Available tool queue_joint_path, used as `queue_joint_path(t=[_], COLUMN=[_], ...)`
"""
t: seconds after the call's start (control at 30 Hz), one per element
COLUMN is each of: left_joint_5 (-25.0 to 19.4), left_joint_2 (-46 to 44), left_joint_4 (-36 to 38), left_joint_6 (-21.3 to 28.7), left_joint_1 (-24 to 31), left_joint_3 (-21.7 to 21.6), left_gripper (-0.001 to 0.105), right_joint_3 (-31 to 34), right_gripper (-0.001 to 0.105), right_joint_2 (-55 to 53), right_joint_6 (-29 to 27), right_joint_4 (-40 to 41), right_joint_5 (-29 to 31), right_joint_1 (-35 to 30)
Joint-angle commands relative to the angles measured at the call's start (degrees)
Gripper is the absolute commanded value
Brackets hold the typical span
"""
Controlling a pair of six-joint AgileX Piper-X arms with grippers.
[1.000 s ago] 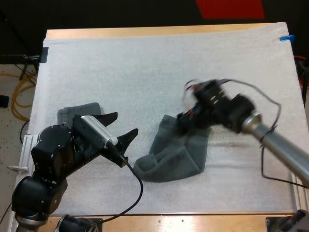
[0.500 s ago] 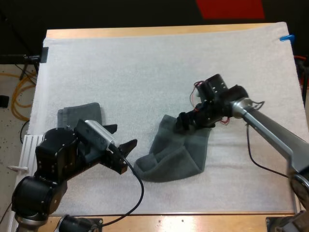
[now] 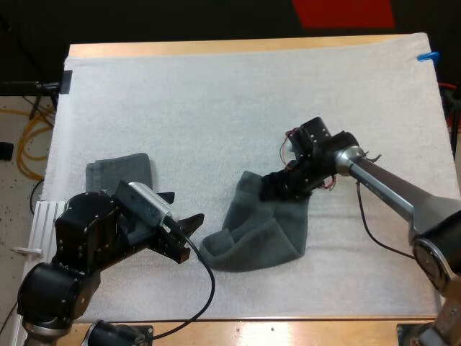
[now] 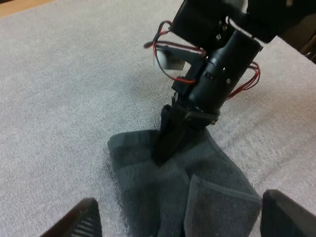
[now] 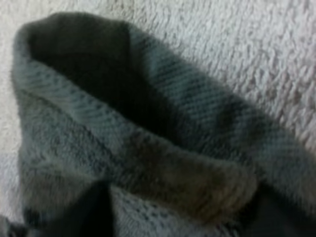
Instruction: Pick towel from pile fold and stack
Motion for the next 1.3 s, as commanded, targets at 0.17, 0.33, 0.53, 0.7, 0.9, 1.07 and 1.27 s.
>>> queue_joint_path(t=[0.17,0.33,0.53,0.7,0.9,1.07,1.27], left_joint_5=[0.07,0.07,0.07,0.07,0.07,0.07,0.07], left_joint_2=[-0.15,-0.15,-0.15,-0.15,-0.15,-0.15,-0.15], left_joint_4=[-0.21,-0.21,-0.21,-0.21,-0.21,-0.21,-0.21], left_joint_6=[-0.02,-0.02,-0.02,-0.02,-0.02,0.02,0.77], left_joint_1=[-0.10,-0.10,-0.10,-0.10,-0.10,-0.10,-0.10], left_joint_3=[-0.29,-0.29,-0.29,-0.29,-0.29,-0.29,-0.29], left_gripper=[0.065,0.065,0.065,0.065,0.065,0.065,0.065], right_joint_3=[-0.05,-0.14,-0.45,-0.86,-5.23,-9.26,-9.99], right_gripper=[0.011,0.000,0.000,0.000,0.000,0.000,0.000], right_joint_2=[0.23,0.13,-4.65,-13.84,-23.17,-28.30,-31.03], right_joint_6=[1.64,4.40,3.99,1.91,-3.18,-13.37,-13.59], right_joint_4=[-5.74,-10.11,-11.02,-14.01,-15.42,-15.42,-11.40], right_joint_5=[-0.92,-0.92,1.47,13.14,28.19,41.07,42.36], right_joint_1=[0.05,0.05,-0.10,-0.57,-2.99,-3.51,-3.24])
